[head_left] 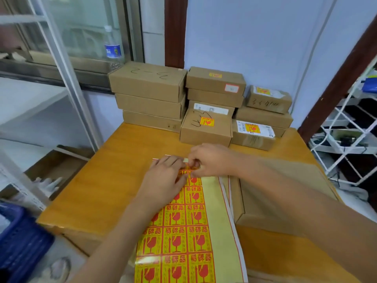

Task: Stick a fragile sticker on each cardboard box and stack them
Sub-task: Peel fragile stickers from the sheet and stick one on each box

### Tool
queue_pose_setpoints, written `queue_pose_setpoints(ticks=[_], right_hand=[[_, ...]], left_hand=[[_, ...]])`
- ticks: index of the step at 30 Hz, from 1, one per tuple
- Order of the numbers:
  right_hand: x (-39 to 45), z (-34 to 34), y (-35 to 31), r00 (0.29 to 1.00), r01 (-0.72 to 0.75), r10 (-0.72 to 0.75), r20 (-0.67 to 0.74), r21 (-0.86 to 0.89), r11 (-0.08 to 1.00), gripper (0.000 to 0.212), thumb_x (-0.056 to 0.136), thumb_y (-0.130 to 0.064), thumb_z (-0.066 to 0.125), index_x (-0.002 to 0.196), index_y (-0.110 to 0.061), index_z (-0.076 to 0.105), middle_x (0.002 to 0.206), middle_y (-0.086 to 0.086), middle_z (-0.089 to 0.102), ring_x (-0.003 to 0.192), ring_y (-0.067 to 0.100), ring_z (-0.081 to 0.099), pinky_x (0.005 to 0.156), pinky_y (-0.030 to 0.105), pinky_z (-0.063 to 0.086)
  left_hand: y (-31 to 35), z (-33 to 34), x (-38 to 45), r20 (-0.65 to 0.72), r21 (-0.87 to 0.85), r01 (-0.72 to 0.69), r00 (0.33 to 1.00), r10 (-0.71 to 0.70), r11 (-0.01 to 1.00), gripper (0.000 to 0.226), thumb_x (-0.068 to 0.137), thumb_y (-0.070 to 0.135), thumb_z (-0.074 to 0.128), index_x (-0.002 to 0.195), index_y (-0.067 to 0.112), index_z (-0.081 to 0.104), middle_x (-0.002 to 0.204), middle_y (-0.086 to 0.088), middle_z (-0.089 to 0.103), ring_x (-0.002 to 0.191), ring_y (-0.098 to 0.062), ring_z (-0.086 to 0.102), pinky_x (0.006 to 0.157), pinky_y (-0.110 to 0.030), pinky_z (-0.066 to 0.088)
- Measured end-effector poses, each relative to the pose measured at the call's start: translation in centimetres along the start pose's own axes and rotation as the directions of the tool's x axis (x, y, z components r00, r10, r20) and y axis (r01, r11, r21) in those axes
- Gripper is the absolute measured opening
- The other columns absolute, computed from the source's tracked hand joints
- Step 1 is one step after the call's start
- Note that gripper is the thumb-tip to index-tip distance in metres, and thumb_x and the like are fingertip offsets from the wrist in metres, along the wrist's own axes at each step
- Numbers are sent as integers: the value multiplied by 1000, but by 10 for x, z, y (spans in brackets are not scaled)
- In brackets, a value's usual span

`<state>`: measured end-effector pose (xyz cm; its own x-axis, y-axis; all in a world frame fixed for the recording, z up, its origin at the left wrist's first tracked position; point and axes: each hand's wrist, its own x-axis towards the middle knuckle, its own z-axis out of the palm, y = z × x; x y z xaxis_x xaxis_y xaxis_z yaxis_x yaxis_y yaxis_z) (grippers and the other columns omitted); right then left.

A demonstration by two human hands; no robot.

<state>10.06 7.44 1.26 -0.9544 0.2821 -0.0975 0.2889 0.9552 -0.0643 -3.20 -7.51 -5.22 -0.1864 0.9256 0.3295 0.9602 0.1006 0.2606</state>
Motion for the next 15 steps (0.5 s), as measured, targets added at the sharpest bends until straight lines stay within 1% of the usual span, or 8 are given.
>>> queue_pose_setpoints(ticks=[2,4,6,7,8,10,13,15], right_hand=[[9,-4,1,999,40,-39,11,-6,999,24,86,-49,72,100,-30,67,94,-12,56,86,7,50,62,28,35],[15,-1,3,998,44,-46,32,56,997,20,85,-48,73,95,-34,63,89,-14,59,80,2,52,63,29,40],[18,6,7,997,13,-32,73,249,969,17,86,-41,76,91,-34,62,81,-13,61,74,1,57,65,31,48],[20,9,10,996,-7,-26,90,350,937,16,86,-35,78,89,-33,63,78,-13,61,70,1,57,67,28,50],[21,11,14,994,-23,-24,104,426,904,16,86,-32,80,87,-33,64,77,-13,61,69,0,57,67,26,49],[22,12,20,992,-30,-38,123,511,859,14,87,-29,81,88,-33,67,78,-14,62,68,-3,56,64,22,47],[24,11,23,992,-20,-56,116,570,822,5,91,-28,77,92,-26,72,81,-14,67,70,-5,58,64,18,45],[23,12,23,993,-20,-51,106,578,816,5,93,-25,75,95,-21,75,82,-13,69,69,-6,60,62,15,44]], left_hand=[[1,-1,1,-17,5,14,1000,-14,1000,33,98,44,53,127,29,60,130,11,61,124,-13,51,105,-37,39],[1,-2,1,-25,12,29,999,-28,1000,32,98,46,53,125,31,59,127,12,61,122,-12,52,104,-37,39],[1,-1,2,-34,22,44,998,-43,999,32,97,47,53,124,32,59,127,14,61,122,-11,52,105,-36,39],[1,-1,2,-40,18,59,997,-58,998,32,96,47,55,124,33,59,128,14,61,122,-10,52,105,-36,39],[1,-2,3,-46,5,76,996,-76,997,33,95,48,57,125,33,60,128,15,61,122,-10,52,105,-35,39],[1,-4,4,-45,-22,110,993,-111,994,37,94,50,60,127,34,59,130,16,60,123,-8,51,107,-33,38],[1,-6,6,-27,-42,153,988,-154,987,46,92,54,62,134,36,56,135,18,57,126,-6,49,111,-32,35],[3,-7,7,-13,-57,178,984,-180,982,53,91,56,64,138,36,54,138,18,55,128,-6,47,112,-32,35]])
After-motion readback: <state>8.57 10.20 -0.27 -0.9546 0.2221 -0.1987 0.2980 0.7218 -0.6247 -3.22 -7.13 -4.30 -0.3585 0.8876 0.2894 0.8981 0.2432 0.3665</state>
